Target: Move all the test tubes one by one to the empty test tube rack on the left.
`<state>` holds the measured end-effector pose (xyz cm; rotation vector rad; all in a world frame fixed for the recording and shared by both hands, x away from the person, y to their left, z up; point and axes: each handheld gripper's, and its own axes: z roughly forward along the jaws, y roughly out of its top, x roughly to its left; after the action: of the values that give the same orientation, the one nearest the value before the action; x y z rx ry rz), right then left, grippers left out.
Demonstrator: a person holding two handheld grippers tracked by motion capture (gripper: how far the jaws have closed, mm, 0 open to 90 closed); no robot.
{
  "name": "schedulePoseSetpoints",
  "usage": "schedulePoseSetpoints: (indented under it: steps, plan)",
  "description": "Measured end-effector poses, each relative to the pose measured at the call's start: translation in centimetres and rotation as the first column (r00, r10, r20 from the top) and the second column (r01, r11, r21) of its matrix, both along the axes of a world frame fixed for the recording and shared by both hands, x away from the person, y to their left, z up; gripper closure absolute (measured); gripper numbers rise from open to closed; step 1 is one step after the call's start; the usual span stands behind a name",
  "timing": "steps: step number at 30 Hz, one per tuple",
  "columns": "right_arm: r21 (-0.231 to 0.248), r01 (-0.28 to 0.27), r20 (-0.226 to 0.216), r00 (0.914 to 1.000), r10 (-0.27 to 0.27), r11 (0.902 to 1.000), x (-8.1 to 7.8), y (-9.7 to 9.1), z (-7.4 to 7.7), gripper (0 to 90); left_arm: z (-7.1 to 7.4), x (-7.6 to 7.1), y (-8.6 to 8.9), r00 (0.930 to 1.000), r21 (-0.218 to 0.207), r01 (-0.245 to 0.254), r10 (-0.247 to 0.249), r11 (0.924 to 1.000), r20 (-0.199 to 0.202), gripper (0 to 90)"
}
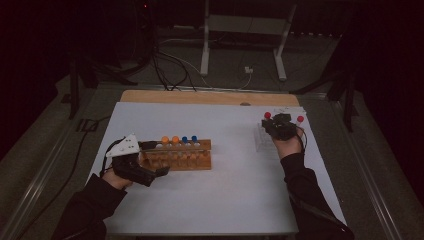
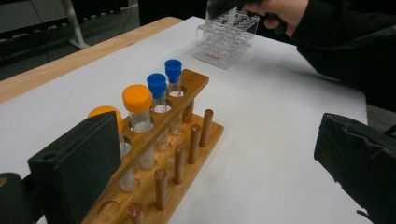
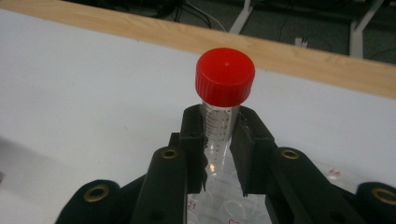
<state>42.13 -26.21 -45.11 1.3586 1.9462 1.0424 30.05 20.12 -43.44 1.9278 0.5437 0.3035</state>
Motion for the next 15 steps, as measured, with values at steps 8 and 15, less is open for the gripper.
schedulePoseSetpoints:
  steps: [8, 15]
  plan:
    - [-0.005, -0.029, 0.067, 0.9974, 0.029, 0.9996, -1.6, -0.3, 3.1, 75.2, 0.4, -0.1, -0.2, 1.0000, 0.004, -0.005, 0.005, 1.0000, 0.005, 1.4]
    - [-0.014, -0.082, 0.094, 0.9921, 0.083, 0.9965, -3.4, 0.1, 4.9, 75.2, 0.7, -0.3, -0.9, 0.9999, 0.024, -0.010, 0.010, 0.9997, 0.005, 1.5]
